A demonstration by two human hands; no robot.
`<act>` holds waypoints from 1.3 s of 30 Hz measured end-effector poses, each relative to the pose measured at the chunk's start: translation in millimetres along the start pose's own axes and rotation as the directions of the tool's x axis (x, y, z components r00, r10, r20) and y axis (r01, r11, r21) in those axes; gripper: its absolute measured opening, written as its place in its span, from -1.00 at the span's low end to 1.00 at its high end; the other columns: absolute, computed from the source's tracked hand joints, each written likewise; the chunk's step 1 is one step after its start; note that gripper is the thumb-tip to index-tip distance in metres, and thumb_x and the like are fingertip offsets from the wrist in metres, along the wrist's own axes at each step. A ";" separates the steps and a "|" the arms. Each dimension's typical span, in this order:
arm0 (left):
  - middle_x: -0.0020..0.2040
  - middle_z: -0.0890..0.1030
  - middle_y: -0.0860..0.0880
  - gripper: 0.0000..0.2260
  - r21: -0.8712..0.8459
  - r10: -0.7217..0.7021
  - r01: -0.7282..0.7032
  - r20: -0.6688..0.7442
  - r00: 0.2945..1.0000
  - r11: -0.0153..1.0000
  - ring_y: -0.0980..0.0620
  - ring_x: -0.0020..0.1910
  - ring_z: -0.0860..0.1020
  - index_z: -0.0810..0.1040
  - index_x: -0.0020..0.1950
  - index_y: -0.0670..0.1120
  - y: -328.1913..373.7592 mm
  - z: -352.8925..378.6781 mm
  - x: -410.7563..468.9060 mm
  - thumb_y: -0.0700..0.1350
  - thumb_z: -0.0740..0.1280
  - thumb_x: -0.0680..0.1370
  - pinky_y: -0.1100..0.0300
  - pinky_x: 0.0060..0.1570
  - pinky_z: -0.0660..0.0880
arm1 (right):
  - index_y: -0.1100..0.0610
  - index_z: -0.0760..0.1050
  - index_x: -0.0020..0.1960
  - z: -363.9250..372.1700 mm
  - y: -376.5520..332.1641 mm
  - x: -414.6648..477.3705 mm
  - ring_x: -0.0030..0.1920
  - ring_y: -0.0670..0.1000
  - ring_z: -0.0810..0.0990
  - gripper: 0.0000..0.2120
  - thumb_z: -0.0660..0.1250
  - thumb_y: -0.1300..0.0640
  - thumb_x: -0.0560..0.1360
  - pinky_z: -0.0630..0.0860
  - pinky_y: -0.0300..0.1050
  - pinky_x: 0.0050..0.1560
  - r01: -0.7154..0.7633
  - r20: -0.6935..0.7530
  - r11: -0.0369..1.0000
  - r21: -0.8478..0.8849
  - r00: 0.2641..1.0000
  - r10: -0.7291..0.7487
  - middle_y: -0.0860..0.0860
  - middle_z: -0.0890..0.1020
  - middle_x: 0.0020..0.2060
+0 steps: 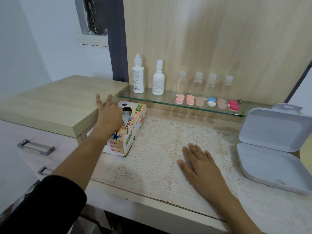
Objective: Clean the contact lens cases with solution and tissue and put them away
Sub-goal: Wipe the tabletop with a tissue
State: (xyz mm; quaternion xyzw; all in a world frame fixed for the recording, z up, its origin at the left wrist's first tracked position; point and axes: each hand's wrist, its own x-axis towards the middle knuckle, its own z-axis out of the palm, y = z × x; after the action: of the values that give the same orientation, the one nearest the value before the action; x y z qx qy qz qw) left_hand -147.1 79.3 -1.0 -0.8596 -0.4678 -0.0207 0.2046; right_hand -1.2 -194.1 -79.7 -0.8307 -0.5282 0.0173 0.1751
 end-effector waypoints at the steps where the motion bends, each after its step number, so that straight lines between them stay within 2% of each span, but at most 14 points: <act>1: 0.17 0.53 -0.05 -0.85 -0.040 -0.003 0.002 -0.031 1.000 0.999 -0.13 0.48 0.08 0.60 -0.06 -0.07 -0.7 0.7 0.4 -0.10 0.23 0.53 -0.39 0.35 -0.14 | -0.04 0.01 0.55 -0.1 -0.3 0.3 0.51 -0.17 -0.14 -0.18 -0.36 -0.41 0.41 -0.27 -0.14 0.48 -0.003 0.002 1.000 -0.005 1.000 0.003 -0.08 -0.01 0.54; 7: 0.01 0.57 -0.22 -0.82 -0.284 -0.078 -0.001 -0.267 0.961 0.959 -0.17 0.25 0.39 0.53 0.06 -0.21 -4.1 2.9 0.9 -0.23 0.16 0.56 -0.37 0.33 0.07 | -0.05 0.03 0.54 -0.1 -0.7 0.3 0.52 -0.16 -0.12 -0.18 -0.34 -0.39 0.38 -0.24 -0.12 0.50 -0.008 -0.008 1.000 0.002 1.000 0.008 -0.08 0.01 0.54; 10: -0.17 0.57 -0.25 -0.85 -0.321 -0.114 0.003 -0.330 0.937 0.947 -0.23 -0.04 0.51 0.48 0.10 -0.22 -6.0 4.5 2.2 -0.24 0.17 0.59 -0.35 0.29 0.17 | -0.05 0.02 0.54 -0.3 -0.6 1.0 0.52 -0.16 -0.12 -0.17 -0.34 -0.39 0.38 -0.25 -0.12 0.50 -0.009 -0.002 1.000 -0.001 1.000 0.009 -0.09 0.00 0.54; 13: -0.24 0.57 -0.23 -0.85 -0.367 -0.128 -0.011 -0.353 0.927 0.930 -0.23 -0.17 0.53 0.44 0.12 -0.19 -8.0 5.4 4.2 -0.19 0.13 0.63 -0.29 0.29 0.21 | -0.05 0.03 0.54 -0.1 0.1 1.3 0.52 -0.16 -0.12 -0.17 -0.34 -0.39 0.38 -0.25 -0.11 0.50 -0.008 -0.002 1.000 -0.001 1.000 0.008 -0.08 0.00 0.54; 17: -0.20 0.59 -0.19 -0.84 -0.492 -0.169 -0.019 -0.334 0.927 0.871 -0.21 -0.14 0.53 0.48 0.07 -0.14 -11.4 4.3 8.4 -0.13 0.13 0.63 -0.20 0.28 0.22 | -0.04 0.04 0.54 0.1 0.0 1.9 0.52 -0.16 -0.12 -0.17 -0.34 -0.39 0.38 -0.25 -0.12 0.50 -0.005 -0.007 1.000 -0.002 1.000 0.005 -0.08 0.01 0.54; 21: -0.10 0.62 -0.11 -0.86 -0.611 -0.169 -0.008 -0.232 0.958 0.792 -0.16 0.00 0.52 0.54 0.00 -0.07 -13.4 0.1 13.8 -0.10 0.19 0.60 -0.12 0.29 0.18 | -0.04 0.06 0.54 0.4 0.3 1.1 0.52 -0.16 -0.11 -0.19 -0.31 -0.38 0.40 -0.26 -0.13 0.50 0.001 -0.013 1.000 0.012 1.000 -0.001 -0.08 0.02 0.54; 24: -0.01 0.62 -0.12 -0.84 -0.681 -0.186 0.011 -0.185 0.965 0.732 -0.16 0.06 0.50 0.55 0.02 -0.08 -16.3 -4.5 15.5 -0.07 0.21 0.60 -0.12 0.30 0.23 | -0.04 0.06 0.54 0.5 1.1 0.3 0.52 -0.16 -0.11 -0.25 -0.25 -0.37 0.45 -0.26 -0.13 0.49 0.002 -0.011 1.000 0.009 1.000 -0.002 -0.08 0.02 0.54; 27: 0.01 0.62 -0.16 -0.83 -0.722 -0.233 0.010 -0.210 0.949 0.692 -0.16 0.03 0.50 0.57 0.04 -0.13 -18.2 -10.3 12.5 -0.11 0.22 0.59 0.05 0.10 0.38 | -0.04 0.05 0.54 0.4 1.3 0.8 0.52 -0.15 -0.11 -0.26 -0.24 -0.37 0.46 -0.26 -0.13 0.49 0.000 -0.007 1.000 -0.001 1.000 0.000 -0.08 0.02 0.54; 30: -0.02 0.63 -0.16 -0.81 -0.716 -0.280 0.022 -0.244 0.929 0.697 -0.14 -0.03 0.53 0.58 0.08 -0.14 -19.4 -13.6 8.1 -0.11 0.22 0.58 0.13 -0.10 0.34 | -0.04 0.05 0.54 0.3 0.9 0.8 0.52 -0.15 -0.11 -0.19 -0.31 -0.38 0.40 -0.26 -0.13 0.49 -0.002 -0.009 1.000 -0.006 1.000 0.002 -0.08 0.02 0.54; 33: -0.03 0.64 -0.15 -0.81 -0.700 -0.275 0.015 -0.262 0.925 0.714 -0.13 -0.05 0.54 0.59 0.06 -0.14 -20.5 -12.6 6.4 -0.10 0.23 0.57 0.12 -0.12 0.36 | -0.03 0.06 0.54 -0.5 0.1 0.3 0.52 -0.14 -0.10 -0.25 -0.25 -0.35 0.45 -0.25 -0.12 0.49 -0.004 -0.010 1.000 0.007 1.000 0.004 -0.08 0.03 0.54; 36: -0.01 0.64 -0.13 -0.80 -0.711 -0.289 -0.005 -0.293 0.911 0.703 -0.11 -0.05 0.54 0.60 0.06 -0.13 -21.9 -11.5 4.8 -0.08 0.24 0.57 0.12 -0.10 0.36 | -0.03 0.07 0.54 -1.9 -0.9 -0.3 0.53 -0.14 -0.09 -0.19 -0.30 -0.37 0.40 -0.25 -0.13 0.49 -0.002 -0.014 1.000 0.014 1.000 0.003 -0.07 0.03 0.54; 39: 0.02 0.64 -0.09 -0.79 -0.755 -0.369 -0.050 -0.375 0.850 0.653 -0.07 -0.10 0.55 0.61 0.06 -0.11 -24.5 -12.5 1.5 -0.05 0.25 0.57 0.13 -0.05 0.38 | -0.04 0.06 0.54 -2.1 -0.9 -0.3 0.52 -0.14 -0.10 -0.17 -0.33 -0.38 0.38 -0.25 -0.13 0.49 -0.003 -0.010 1.000 0.010 1.000 0.004 -0.08 0.03 0.54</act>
State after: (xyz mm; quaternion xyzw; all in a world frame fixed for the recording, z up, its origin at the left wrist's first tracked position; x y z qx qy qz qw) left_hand -164.2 87.5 19.0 -0.7844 -0.4255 -0.4482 -0.0520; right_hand -1.6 -194.6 -77.5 -0.8308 -0.5258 0.0162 0.1819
